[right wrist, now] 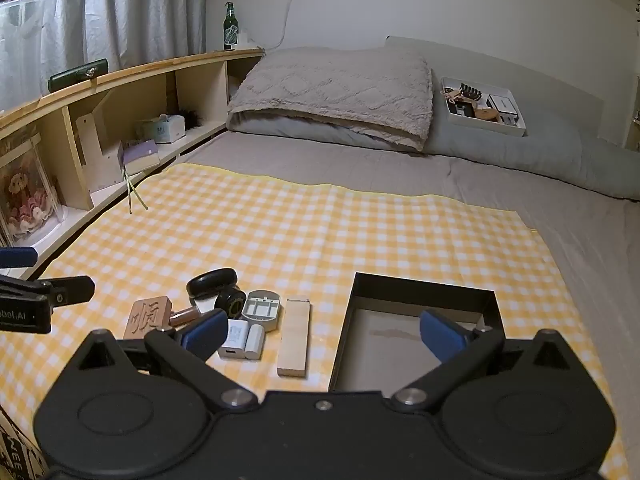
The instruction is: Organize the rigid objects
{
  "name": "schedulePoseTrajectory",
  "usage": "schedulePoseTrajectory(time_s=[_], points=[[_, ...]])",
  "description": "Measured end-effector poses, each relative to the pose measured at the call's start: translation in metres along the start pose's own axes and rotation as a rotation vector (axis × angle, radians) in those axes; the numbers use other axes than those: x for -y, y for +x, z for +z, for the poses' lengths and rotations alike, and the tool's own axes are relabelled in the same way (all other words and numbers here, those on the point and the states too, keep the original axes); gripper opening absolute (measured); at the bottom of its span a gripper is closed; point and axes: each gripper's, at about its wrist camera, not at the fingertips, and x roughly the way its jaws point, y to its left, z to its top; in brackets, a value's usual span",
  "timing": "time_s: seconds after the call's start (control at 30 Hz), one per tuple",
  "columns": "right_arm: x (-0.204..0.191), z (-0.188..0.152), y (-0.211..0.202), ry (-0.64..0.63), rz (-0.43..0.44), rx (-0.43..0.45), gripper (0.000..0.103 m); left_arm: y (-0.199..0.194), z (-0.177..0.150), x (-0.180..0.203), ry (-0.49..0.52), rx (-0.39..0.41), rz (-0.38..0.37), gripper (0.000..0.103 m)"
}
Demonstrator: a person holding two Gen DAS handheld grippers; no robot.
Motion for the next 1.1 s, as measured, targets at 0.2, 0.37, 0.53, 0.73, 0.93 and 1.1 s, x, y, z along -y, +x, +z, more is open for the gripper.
schedulePoseTrajectory(time_s=[0.2,0.37,0.53,0.73,0.93,1.1], points=[[0.0001,0.0006,-0.0016,-0.003,0.0,-0.002,0.103,0.002,-0.0018,0.0008,-0.006,-0.007,0.002,0.103],[-0.0004,-0.0007,-0.0014,-0.009,-0.001,-0.004,0.103,0.0013,-0.0009,0.0013,-0.006,-0.009,-0.001,0.103],[-0.0007,-0.0005,-0.0016,-0.009,-0.001,-0.005,0.103,0.0013,-0.0006,0.0015,-0.007,-0.01,-0.002,0.103],[-0.0009,-0.0003,-0.0014,-0.01,-0.003,-0.007,0.103,0.0018,-0.0005,0.0016,-0.007,-0.01,0.0,0.103],[-0.0005,-0.0006,-0.0009,-0.011,-0.004,-0.007,0.103,0.0022,-0.0009,0.0021,-0.006,-0.011,-0.001,0.103],[-0.0004,-0.0009,-0.001,-0.01,-0.005,-0.008,0.103,0.003,-0.0021,0.0049,0.0,-0.015,-0.004,0.103]])
